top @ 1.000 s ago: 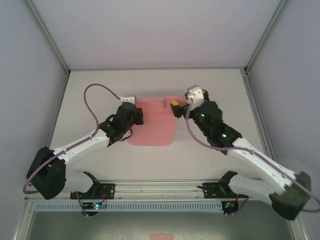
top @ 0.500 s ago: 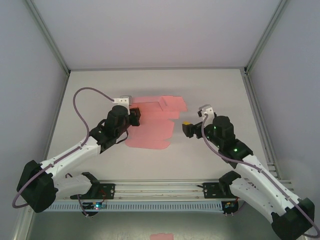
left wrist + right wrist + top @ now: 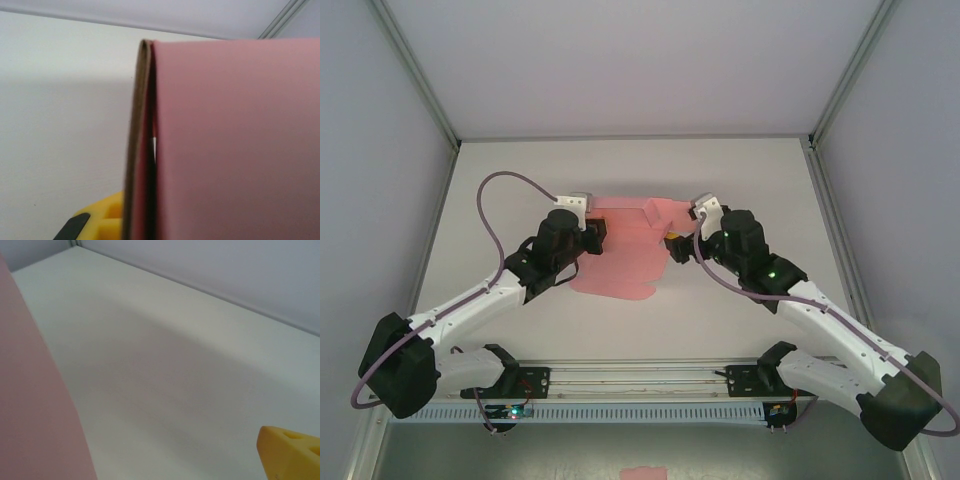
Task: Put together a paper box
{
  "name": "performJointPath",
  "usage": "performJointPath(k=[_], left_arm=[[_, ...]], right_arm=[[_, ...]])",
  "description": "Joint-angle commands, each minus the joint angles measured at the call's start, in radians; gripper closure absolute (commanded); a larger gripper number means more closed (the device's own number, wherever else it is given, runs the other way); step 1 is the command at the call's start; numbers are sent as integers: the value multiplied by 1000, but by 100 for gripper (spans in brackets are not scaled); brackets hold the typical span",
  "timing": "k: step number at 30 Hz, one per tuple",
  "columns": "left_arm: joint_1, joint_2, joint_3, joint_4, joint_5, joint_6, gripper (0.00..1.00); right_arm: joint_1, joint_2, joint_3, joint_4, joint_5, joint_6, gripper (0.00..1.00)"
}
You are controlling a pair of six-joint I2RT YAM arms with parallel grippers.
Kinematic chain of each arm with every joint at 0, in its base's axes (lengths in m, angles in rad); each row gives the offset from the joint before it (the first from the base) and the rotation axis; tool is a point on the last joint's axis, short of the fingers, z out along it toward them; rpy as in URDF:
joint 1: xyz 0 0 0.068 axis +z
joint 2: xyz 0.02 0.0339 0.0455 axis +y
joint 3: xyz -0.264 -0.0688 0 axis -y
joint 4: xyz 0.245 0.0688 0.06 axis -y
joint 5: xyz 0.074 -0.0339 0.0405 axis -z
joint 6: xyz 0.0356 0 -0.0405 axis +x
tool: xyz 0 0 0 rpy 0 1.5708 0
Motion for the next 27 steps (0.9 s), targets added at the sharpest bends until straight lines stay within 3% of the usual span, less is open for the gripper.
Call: performJointPath(k=[1, 9, 11, 14, 16, 21, 27], left_arm=[[-1, 10, -4, 24, 37, 78, 100], [-1, 30, -2, 46, 98, 107, 100], [-2, 36, -9, 56, 112, 118, 100], [-9, 40, -20, 84, 162, 158, 100], [-11, 39, -25, 104, 189, 174, 100], [-12, 27, -18, 137, 194, 113, 100], [-13, 44, -2, 166, 201, 21, 100]], right_arm=[[10, -29, 30, -9, 145, 3, 2], [62, -29, -9, 152, 192, -12, 2], [81, -27, -16, 189, 148, -62, 2], [91, 23, 34, 93, 21, -157, 2], [99, 81, 75, 13, 2, -199, 2], [148, 187, 59, 57, 205, -201, 2], [220, 235, -68, 431, 536, -50, 2]])
